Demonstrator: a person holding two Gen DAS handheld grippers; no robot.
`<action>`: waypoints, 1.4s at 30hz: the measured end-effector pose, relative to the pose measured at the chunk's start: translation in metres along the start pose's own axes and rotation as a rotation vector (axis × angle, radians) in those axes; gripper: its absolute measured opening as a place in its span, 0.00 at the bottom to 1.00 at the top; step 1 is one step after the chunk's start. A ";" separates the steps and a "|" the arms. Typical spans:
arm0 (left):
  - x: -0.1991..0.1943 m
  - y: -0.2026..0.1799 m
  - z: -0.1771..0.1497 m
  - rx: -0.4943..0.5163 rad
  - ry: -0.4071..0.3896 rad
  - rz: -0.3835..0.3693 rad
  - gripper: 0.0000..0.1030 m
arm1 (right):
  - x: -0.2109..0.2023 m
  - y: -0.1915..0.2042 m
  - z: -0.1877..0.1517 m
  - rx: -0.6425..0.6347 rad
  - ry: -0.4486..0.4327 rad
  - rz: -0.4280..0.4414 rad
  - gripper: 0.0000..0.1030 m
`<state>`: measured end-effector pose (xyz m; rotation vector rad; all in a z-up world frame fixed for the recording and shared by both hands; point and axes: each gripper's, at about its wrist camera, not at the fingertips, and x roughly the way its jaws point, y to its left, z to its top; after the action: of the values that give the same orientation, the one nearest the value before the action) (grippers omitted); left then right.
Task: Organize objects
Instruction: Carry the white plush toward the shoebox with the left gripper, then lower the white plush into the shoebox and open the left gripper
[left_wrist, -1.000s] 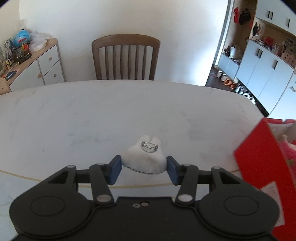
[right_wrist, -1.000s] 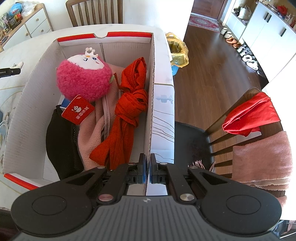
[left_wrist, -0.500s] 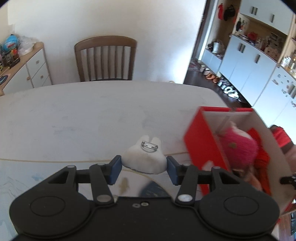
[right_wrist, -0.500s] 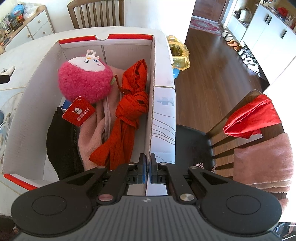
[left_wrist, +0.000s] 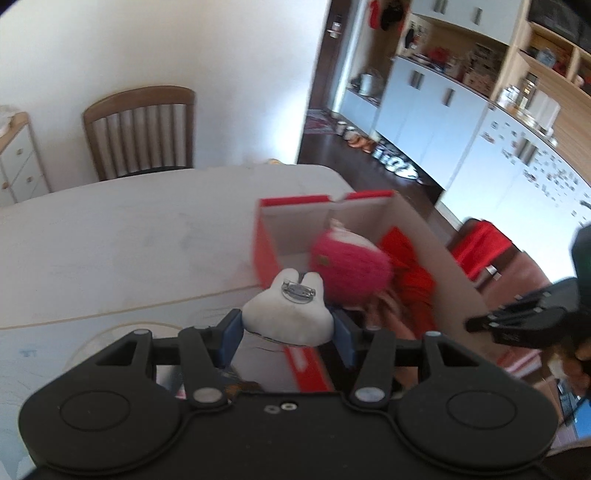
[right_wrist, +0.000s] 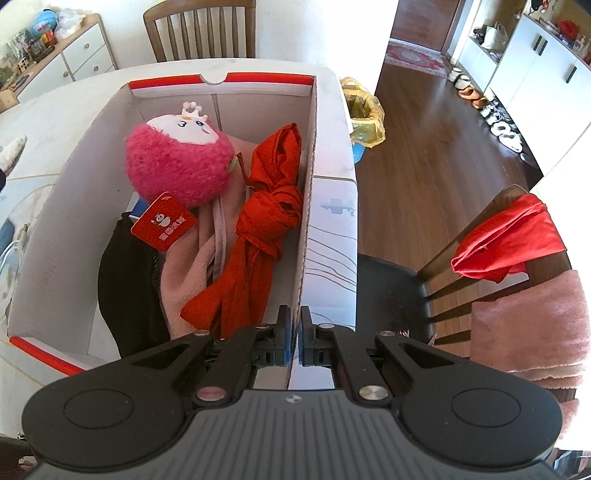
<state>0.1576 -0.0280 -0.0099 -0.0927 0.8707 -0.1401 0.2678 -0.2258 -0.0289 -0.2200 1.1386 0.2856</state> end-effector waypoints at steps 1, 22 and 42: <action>0.001 -0.006 -0.001 0.011 0.007 -0.011 0.49 | 0.000 0.000 0.000 -0.001 -0.001 0.002 0.04; 0.075 -0.098 -0.011 0.172 0.234 -0.098 0.49 | 0.001 -0.003 -0.002 0.004 -0.012 0.018 0.04; 0.129 -0.106 -0.017 0.164 0.384 -0.087 0.50 | 0.002 -0.003 -0.001 0.006 -0.014 0.028 0.04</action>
<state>0.2173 -0.1532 -0.1038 0.0524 1.2348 -0.3171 0.2689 -0.2286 -0.0314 -0.1969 1.1289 0.3084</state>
